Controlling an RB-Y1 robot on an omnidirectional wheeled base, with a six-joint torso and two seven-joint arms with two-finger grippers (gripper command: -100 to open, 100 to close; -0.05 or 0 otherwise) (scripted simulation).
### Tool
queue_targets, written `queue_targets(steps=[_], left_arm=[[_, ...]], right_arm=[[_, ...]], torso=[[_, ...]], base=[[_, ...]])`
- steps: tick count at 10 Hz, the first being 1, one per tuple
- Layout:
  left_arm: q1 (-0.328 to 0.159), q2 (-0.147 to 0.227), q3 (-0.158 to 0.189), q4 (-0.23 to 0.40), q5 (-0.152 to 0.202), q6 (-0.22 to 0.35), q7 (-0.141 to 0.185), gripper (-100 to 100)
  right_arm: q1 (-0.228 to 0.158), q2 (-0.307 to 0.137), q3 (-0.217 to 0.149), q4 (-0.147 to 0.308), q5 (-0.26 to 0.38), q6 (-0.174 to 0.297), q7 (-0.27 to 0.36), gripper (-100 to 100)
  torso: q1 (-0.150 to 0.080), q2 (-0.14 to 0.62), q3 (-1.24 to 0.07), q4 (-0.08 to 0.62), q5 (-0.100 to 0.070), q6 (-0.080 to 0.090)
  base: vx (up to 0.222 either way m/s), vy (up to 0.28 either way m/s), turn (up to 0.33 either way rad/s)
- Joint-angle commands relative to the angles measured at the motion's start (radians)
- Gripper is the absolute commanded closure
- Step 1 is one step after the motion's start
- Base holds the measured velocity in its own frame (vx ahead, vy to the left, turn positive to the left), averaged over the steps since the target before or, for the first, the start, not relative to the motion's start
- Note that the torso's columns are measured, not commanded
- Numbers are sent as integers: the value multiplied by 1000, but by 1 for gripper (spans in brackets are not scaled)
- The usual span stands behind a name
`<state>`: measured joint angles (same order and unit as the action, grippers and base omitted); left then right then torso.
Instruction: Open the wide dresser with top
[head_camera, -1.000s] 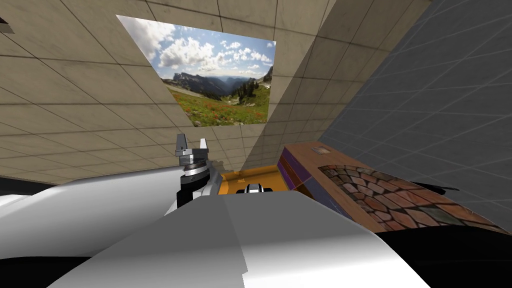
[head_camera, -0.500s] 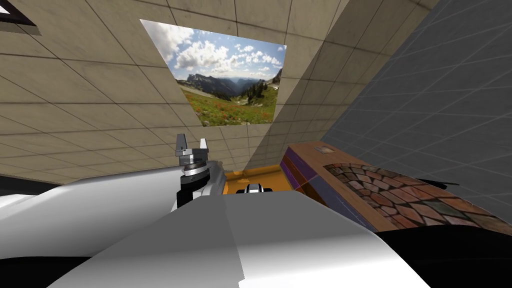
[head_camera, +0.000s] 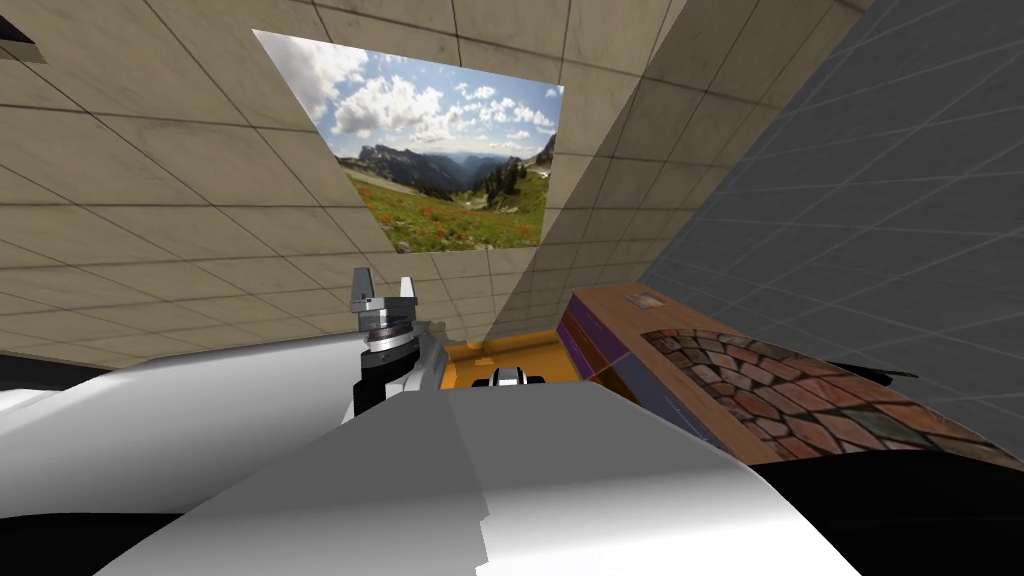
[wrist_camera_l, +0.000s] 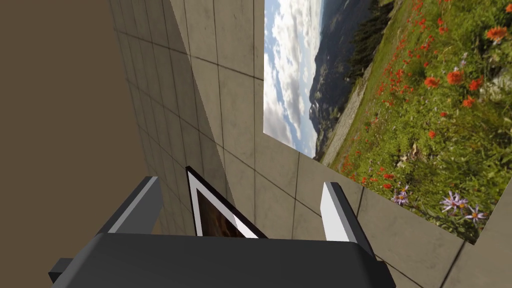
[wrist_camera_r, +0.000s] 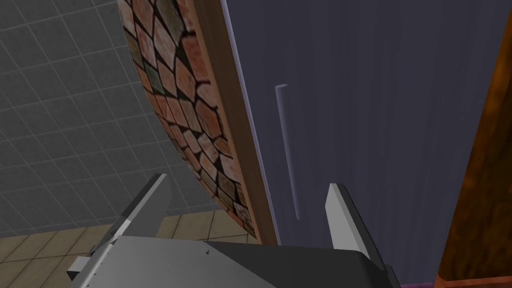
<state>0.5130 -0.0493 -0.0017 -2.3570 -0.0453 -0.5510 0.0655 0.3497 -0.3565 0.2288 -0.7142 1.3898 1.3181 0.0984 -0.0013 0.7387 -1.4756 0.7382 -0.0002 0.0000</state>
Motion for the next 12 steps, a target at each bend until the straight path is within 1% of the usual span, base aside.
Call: queue_targets(steps=[1, 2, 3, 4, 5, 7, 9, 10, 11, 12], left_arm=[[0, 0, 0, 0, 0, 0, 0, 0], [0, 0, 0, 0, 0, 0, 0, 0], [0, 0, 0, 0, 0, 0, 0, 0], [0, 0, 0, 0, 0, 0, 0, 0], [0, 0, 0, 0, 0, 0, 0, 0], [0, -1, -1, 0, 0, 0, 0, 0], [0, -1, -1, 0, 0, 0, 0, 0], [0, -1, -1, 0, 0, 0, 0, 0], [0, 0, 0, 0, 0, 0, 0, 0], [0, 0, 0, 0, 0, 0, 0, 0]], right_arm=[[-5, 2, -1, 8, 1, 4, -1, -100], [-4, 2, -1, 6, 1, 3, -1, -100], [-4, 1, -1, 6, 1, 3, -1, -100], [-4, 1, -1, 6, 1, 3, -1, 100], [1, 0, -1, -1, 1, 1, 1, 100], [7, -1, 0, -9, 1, -1, 3, 100], [14, -1, 1, -19, 1, -4, 5, 100], [12, -1, 0, -17, 1, -2, 5, 100], [8, 1, 0, -11, 1, 0, 4, -100], [7, 2, 0, -10, 2, 1, 3, -100]], torso=[[1, 0, 0, 0, 0, 0], [2, 0, 0, 0, 0, 0], [7, -1, 0, 0, 2, 0], [9, 0, 0, 0, 2, 0], [6, -1, 0, 0, 2, 0], [8, 0, 0, 0, 2, 0], [2, -1, 0, 0, 1, 0], [1, -1, 0, 0, 0, 0], [-5, -1, -1, 0, -1, 0], [-12, -2, -1, -1, -3, 0]], base=[[15, -199, 10], [9, -93, 10], [1, -21, 1], [1, -9, 0], [-24, 102, -3], [-16, 182, -14], [-19, 203, -11], [-5, 101, -11], [17, -65, 5], [18, -158, 12]])
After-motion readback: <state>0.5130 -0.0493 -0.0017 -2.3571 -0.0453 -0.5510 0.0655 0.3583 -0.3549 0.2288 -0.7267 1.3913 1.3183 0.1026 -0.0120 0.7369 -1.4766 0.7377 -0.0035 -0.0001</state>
